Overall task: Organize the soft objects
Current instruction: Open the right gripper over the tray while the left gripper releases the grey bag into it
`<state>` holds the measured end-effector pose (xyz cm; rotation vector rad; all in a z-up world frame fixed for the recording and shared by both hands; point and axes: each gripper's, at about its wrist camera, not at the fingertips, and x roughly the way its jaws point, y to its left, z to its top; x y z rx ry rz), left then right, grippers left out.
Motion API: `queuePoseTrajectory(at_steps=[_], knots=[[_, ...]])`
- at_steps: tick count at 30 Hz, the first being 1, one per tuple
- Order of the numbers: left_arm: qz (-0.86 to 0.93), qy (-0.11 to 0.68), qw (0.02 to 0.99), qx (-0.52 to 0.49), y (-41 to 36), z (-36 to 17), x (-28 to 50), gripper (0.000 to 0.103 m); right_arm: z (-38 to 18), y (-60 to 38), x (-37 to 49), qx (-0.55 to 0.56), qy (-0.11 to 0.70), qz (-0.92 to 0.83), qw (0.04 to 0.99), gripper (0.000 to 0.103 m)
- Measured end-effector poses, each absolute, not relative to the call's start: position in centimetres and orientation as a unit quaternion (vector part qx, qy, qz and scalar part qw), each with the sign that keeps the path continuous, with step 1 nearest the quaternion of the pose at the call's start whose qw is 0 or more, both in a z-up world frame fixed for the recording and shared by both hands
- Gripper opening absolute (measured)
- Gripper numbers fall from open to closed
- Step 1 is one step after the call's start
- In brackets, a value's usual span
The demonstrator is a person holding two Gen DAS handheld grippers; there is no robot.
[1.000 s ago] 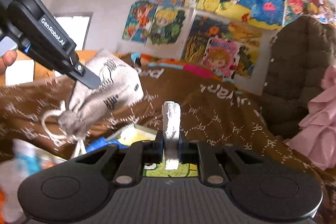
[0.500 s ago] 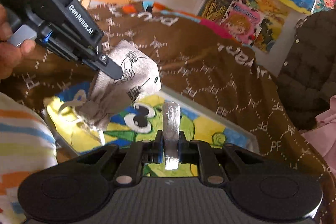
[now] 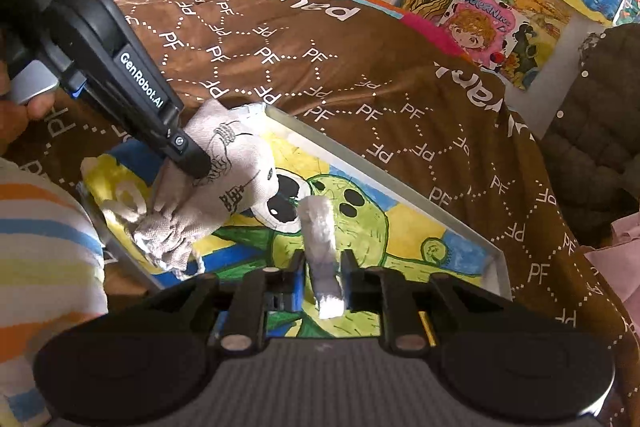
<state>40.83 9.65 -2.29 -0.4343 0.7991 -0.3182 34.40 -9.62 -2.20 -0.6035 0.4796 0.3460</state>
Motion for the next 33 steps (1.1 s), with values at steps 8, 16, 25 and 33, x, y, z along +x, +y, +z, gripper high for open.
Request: queuePoseTrajectory(at_steps=[8,16,25,33], knots=[[-0.141,0.380,0.892,-0.200,9.9,-1.7,39.7,0.036,-1.8,-10.1,33.6,-0.291,0.241,0.160,0.912,0.056],[-0.124,0.368,0.903,-0.184,9.5,0.1,37.8,0.070,-0.2,-10.9,32.3,-0.273,0.239,0.159,0.918,0.076],[-0.112,0.333,0.921,-0.168,9.1,2.7,34.4,0.089,2.4,-12.3,29.2,-0.253,0.212,0.152,0.932,0.096],[-0.111,0.301,0.935,-0.153,8.1,5.8,30.6,0.096,5.1,-14.4,25.9,-0.228,0.191,0.141,0.944,0.102]])
